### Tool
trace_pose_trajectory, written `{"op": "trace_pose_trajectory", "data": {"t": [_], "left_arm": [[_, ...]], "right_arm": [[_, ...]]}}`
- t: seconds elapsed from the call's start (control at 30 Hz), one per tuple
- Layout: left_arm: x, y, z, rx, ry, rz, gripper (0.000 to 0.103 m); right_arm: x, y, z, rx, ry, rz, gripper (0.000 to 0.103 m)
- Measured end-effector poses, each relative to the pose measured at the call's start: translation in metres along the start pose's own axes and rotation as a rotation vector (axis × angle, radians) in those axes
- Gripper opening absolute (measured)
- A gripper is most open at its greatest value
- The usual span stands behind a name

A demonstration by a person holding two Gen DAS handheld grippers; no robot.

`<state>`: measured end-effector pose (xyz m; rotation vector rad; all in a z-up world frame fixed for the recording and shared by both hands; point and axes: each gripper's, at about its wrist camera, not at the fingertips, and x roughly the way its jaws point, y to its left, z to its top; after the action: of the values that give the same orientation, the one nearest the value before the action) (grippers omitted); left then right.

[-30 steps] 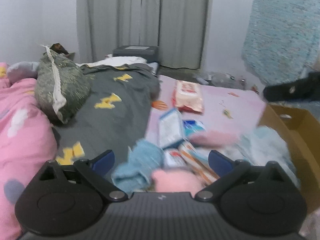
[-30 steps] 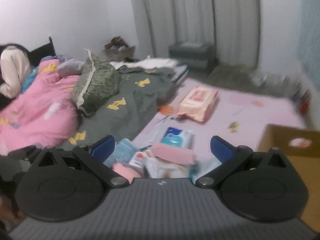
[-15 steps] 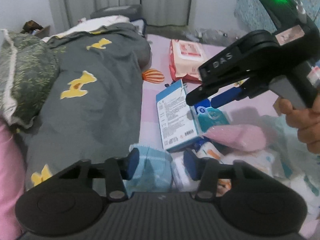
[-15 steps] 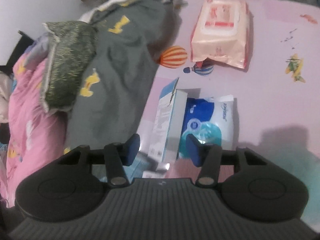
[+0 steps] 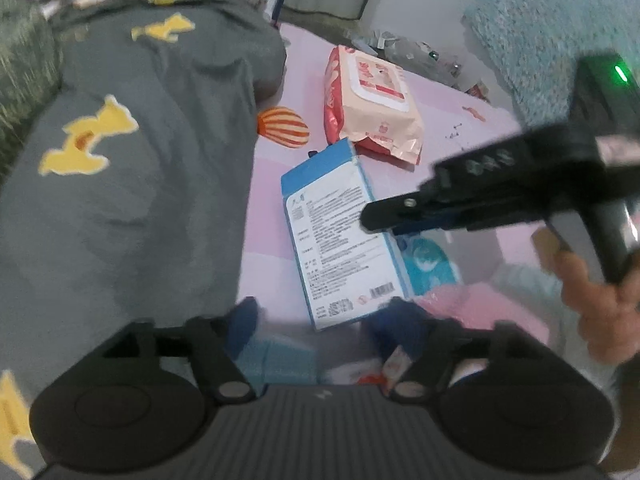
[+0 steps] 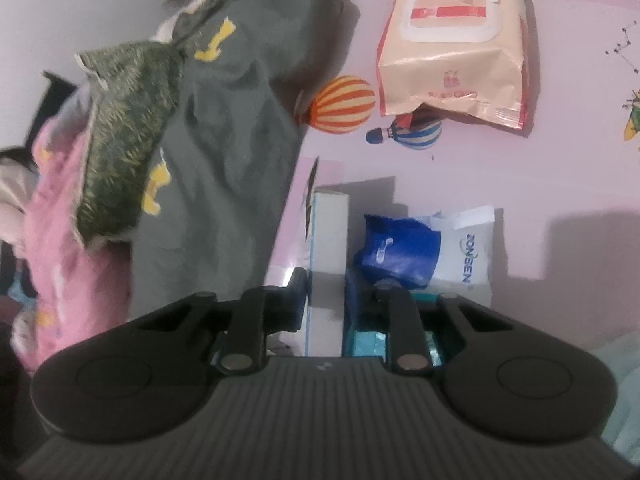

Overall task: Organize soft objects
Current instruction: 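Reach the right gripper to the blue-and-white medicine box and grasp it, then carry the medicine box with the right gripper into the cardboard box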

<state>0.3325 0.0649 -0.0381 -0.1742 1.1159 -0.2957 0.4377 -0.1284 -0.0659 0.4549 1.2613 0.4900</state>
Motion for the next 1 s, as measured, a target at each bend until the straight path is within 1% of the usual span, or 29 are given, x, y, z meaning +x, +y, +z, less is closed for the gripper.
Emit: {"op": "trace_pose_trajectory", "data": {"t": [0.07,0.1,0.23,0.33,0.43,0.53,0.63,0.77,0.87,1.0], "left_arm": [[0.009,0.005,0.010,-0.041,0.025,-0.022,0.076],[0.013,0.006,0.015,-0.046,0.034,-0.032,0.078],[0.032,0.001,0.034,-0.043,0.071,-0.035,0.079],[0.042,-0.002,0.046,-0.046,0.093,-0.040,0.083],[0.050,0.004,0.055,-0.110,0.134,-0.066,0.084],[0.054,0.007,0.060,-0.149,0.149,-0.087,0.084],[0.050,0.005,0.058,-0.155,0.129,-0.123,0.084],[0.034,-0.006,0.053,-0.136,0.101,-0.168,0.084],[0.017,-0.015,0.050,-0.131,0.074,-0.186,0.084],[-0.015,-0.035,0.046,-0.119,0.020,-0.209,0.083]], "right_arm": [[-0.005,-0.008,0.004,0.016,-0.010,0.020,0.019],[-0.007,-0.011,0.006,0.025,-0.014,0.027,0.019],[-0.008,-0.028,0.013,0.077,0.001,0.076,0.019],[-0.006,-0.038,0.015,0.101,0.005,0.090,0.019],[-0.003,-0.050,0.016,0.146,0.015,0.114,0.019],[-0.002,-0.054,0.018,0.160,0.018,0.128,0.019],[-0.006,-0.056,0.019,0.172,0.014,0.156,0.019],[-0.019,-0.050,0.019,0.168,0.001,0.214,0.019],[-0.039,-0.041,0.019,0.152,-0.019,0.259,0.019],[-0.076,-0.027,0.011,0.116,-0.061,0.299,0.019]]}}
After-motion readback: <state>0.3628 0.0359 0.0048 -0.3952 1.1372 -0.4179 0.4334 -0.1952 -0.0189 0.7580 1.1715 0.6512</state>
